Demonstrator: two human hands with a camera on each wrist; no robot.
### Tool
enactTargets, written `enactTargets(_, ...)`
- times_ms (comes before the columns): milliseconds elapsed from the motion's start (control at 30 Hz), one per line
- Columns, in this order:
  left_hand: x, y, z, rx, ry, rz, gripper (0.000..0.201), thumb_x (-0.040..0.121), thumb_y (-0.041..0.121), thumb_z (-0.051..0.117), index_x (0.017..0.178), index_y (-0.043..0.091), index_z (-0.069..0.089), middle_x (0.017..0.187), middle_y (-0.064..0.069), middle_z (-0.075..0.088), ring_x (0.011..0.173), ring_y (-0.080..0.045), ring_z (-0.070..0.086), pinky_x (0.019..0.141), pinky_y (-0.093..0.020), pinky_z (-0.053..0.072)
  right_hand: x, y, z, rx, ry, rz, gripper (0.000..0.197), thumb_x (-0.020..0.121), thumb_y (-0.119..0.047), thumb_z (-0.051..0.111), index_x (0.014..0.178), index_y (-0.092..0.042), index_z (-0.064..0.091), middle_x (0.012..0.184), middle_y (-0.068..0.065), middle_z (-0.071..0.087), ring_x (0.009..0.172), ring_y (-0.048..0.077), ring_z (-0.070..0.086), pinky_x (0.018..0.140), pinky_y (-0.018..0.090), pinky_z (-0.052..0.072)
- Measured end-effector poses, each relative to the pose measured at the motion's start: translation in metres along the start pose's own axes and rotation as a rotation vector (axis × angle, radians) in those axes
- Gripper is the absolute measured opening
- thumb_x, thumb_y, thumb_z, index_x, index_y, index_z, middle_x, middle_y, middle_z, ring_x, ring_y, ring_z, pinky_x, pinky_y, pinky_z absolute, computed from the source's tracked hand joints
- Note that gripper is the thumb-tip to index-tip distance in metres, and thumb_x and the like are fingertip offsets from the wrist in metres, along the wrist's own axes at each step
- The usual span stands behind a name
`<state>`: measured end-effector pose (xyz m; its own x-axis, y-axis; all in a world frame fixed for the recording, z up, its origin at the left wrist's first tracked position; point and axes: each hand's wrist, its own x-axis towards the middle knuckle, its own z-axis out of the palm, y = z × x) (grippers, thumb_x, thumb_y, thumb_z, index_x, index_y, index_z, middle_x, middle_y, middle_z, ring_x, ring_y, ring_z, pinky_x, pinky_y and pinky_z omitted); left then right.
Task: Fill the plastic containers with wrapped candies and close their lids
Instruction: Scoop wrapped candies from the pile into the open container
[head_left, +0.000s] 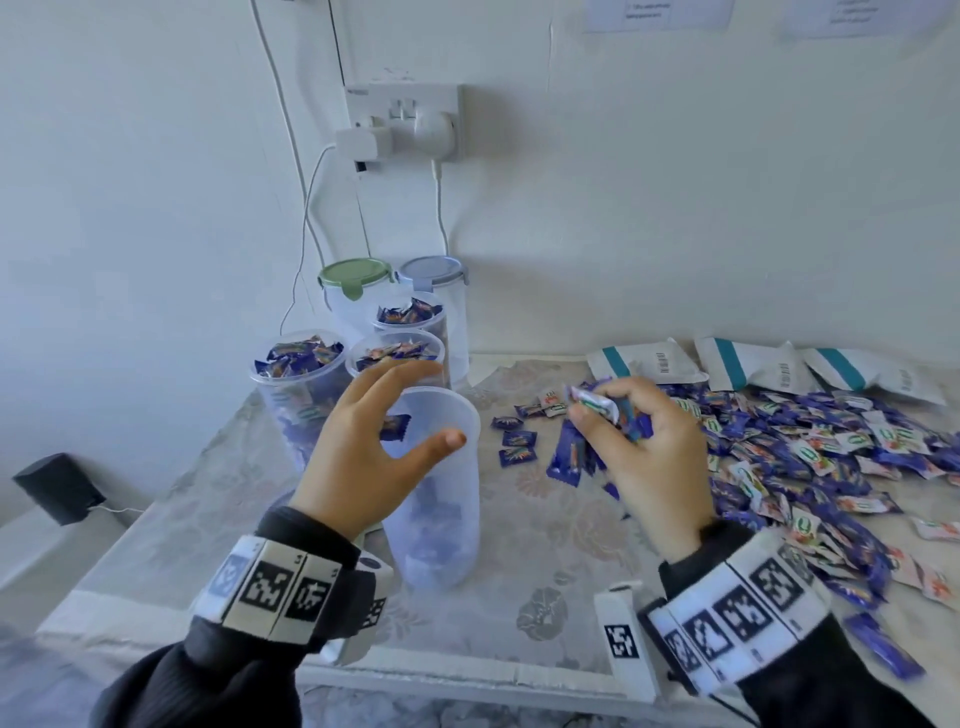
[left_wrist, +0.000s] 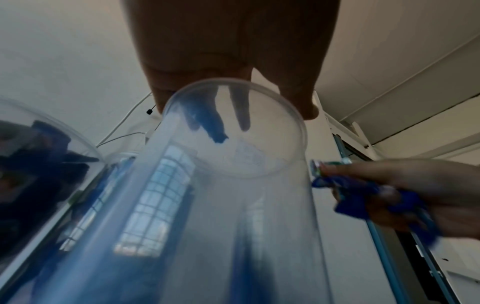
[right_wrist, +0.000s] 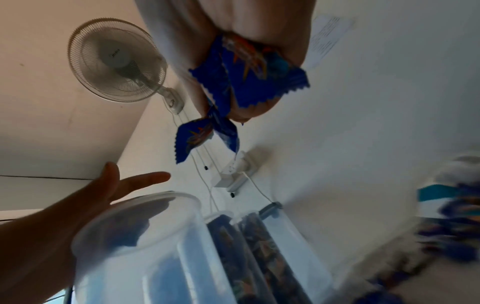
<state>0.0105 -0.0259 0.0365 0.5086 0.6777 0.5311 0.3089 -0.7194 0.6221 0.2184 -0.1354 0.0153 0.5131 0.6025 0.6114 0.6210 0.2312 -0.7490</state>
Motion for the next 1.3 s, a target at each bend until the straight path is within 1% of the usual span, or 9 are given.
enactTargets(167,-0.005,-0.007,-0.001,-0.050,0.121,0.115,0.068,0.067,0.074,0.057,0.128,0.048,0.039,0.154,0.012,0.018,0.143,-0.002,0.010,0.112,-0.056,0.022,0.029,-0.035,0.040,0.079,-0.035,-0.072,0.015,0.079,-0.020,0.074,0.078,-0.009,0.064,0.065,-0.003,0.060,0.057,0.009,0.050,0.053,0.023,0.037)
enactTargets(333,-0.020,-0.022,0.004,-0.106,0.202,0.019,0.082,0.064,0.073,0.062,0.132,0.035,0.037,0.138,0.017,0.039,0.134,-0.010,0.034,0.107,-0.038,0.036,0.044,-0.058,0.070,0.040,-0.191,-0.097,0.017,0.077,-0.023,0.077,0.075,-0.020,0.061,0.064,-0.008,0.060,0.061,0.002,0.055,0.054,0.011,0.039)
enactTargets(500,-0.037,-0.029,0.017,-0.248,0.127,-0.178,0.097,0.059,0.078,0.060,0.134,0.025,0.033,0.136,0.005,0.044,0.128,-0.012,0.042,0.101,-0.046,0.042,0.050,-0.065,0.084,-0.129,-0.495,-0.094,0.033,0.072,-0.037,0.079,0.094,-0.019,0.063,0.063,-0.013,0.054,0.055,0.000,0.048,0.054,0.014,0.036)
enactTargets(733,-0.039,-0.030,0.020,-0.380,0.110,-0.209,0.103,0.062,0.069,0.065,0.142,0.016,0.029,0.141,0.009,0.042,0.132,0.002,0.035,0.108,-0.042,0.037,0.055,-0.077,0.086,-0.433,-0.764,-0.154,0.055,0.084,-0.056,0.057,0.134,-0.037,0.046,0.116,-0.001,0.065,0.100,0.018,0.060,0.085,0.028,0.045)
enactTargets(800,-0.040,-0.031,0.020,-0.383,0.114,-0.203,0.100,0.062,0.070,0.065,0.142,0.019,0.030,0.141,0.013,0.040,0.132,0.003,0.035,0.108,-0.042,0.037,0.059,-0.081,0.086,-0.442,-0.746,-0.176,0.055,0.085,-0.056,0.056,0.134,-0.034,0.046,0.113,-0.001,0.065,0.101,0.017,0.060,0.085,0.028,0.047)
enactTargets(900,-0.040,-0.033,0.019,-0.373,0.117,-0.209,0.096,0.063,0.068,0.065,0.140,0.024,0.029,0.140,0.009,0.043,0.132,0.002,0.037,0.108,-0.042,0.038,0.061,-0.086,0.091,-0.215,-0.571,-0.213,0.037,0.087,-0.045,0.061,0.111,-0.017,0.057,0.073,-0.009,0.059,0.065,0.000,0.055,0.060,0.012,0.040)
enactTargets(1033,-0.041,-0.031,0.018,-0.369,0.098,-0.217,0.087,0.064,0.062,0.063,0.138,0.033,0.027,0.139,0.013,0.043,0.131,0.006,0.035,0.108,-0.041,0.038,0.051,-0.081,0.108,0.214,-0.214,-0.141,0.016,0.089,-0.029,0.062,0.089,-0.015,0.054,0.061,-0.012,0.049,0.048,0.005,0.047,0.055,0.018,0.039)
enactTargets(1167,-0.042,-0.030,0.019,-0.384,0.103,-0.206,0.096,0.062,0.072,0.063,0.140,0.029,0.027,0.140,0.014,0.041,0.131,0.007,0.035,0.107,-0.043,0.039,0.035,-0.070,0.120,0.310,-0.175,-0.063,0.014,0.090,-0.034,0.056,0.086,-0.021,0.050,0.065,-0.005,0.058,0.057,0.017,0.060,0.061,0.044,0.052)
enactTargets(1300,-0.041,-0.032,0.020,-0.425,0.108,-0.182,0.095,0.066,0.068,0.064,0.141,0.023,0.030,0.140,0.018,0.042,0.133,0.000,0.036,0.106,-0.047,0.039,0.017,-0.056,0.118,0.205,-0.279,-0.088,0.024,0.088,-0.042,0.054,0.091,-0.018,0.055,0.073,-0.003,0.064,0.069,0.014,0.065,0.068,0.037,0.053)
